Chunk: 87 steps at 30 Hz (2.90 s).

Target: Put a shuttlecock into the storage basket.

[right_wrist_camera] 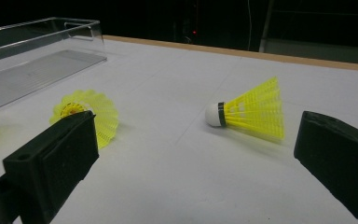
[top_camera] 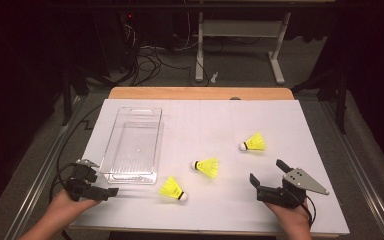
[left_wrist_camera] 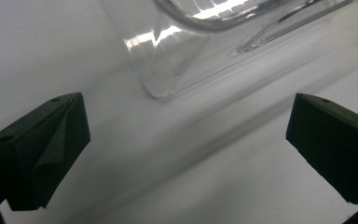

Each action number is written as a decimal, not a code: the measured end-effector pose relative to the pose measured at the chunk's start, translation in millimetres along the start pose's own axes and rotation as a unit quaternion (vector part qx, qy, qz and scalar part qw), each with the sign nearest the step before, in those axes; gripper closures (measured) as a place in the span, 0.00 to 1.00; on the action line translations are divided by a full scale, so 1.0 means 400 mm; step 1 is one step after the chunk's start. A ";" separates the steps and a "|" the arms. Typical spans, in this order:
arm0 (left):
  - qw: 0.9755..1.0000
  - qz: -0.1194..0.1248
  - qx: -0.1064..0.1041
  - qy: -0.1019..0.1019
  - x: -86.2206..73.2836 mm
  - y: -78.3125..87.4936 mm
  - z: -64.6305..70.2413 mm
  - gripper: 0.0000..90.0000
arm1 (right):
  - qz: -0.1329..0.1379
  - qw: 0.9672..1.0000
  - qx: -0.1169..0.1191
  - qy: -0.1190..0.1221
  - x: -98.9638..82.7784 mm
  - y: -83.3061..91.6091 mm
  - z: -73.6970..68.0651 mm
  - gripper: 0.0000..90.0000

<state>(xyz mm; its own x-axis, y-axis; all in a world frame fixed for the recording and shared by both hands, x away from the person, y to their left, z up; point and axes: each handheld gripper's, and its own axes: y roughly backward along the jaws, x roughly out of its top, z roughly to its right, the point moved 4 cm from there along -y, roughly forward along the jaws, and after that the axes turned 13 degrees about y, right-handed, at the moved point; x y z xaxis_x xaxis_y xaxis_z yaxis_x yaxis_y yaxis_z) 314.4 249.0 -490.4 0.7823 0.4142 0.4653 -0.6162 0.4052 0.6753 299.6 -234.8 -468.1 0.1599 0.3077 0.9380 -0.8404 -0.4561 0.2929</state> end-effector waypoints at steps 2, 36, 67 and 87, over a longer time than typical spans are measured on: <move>1.000 -0.012 0.004 -0.002 -0.002 0.000 0.000 0.01 | -0.002 1.000 0.001 0.000 -0.001 0.000 0.000 0.00; 0.989 -0.130 0.070 -0.018 -0.031 0.006 0.032 0.01 | -0.008 1.000 0.009 0.005 -0.001 -0.003 -0.007 0.00; 0.972 -0.213 0.082 -0.059 -0.089 0.016 0.104 0.01 | -0.009 1.000 0.013 0.008 0.001 -0.002 -0.015 0.00; 0.965 -0.245 0.050 -0.084 -0.154 -0.013 0.183 0.01 | -0.008 1.000 0.015 0.009 0.002 -0.001 -0.016 0.00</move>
<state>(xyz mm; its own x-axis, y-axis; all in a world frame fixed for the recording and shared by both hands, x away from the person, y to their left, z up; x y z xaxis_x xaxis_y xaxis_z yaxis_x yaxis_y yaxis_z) 276.0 161.7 -480.5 0.9864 0.0516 0.1558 -0.1627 0.4355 0.8854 296.5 -229.0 -468.7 0.1633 0.3290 0.9301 -0.8224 -0.4754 0.3125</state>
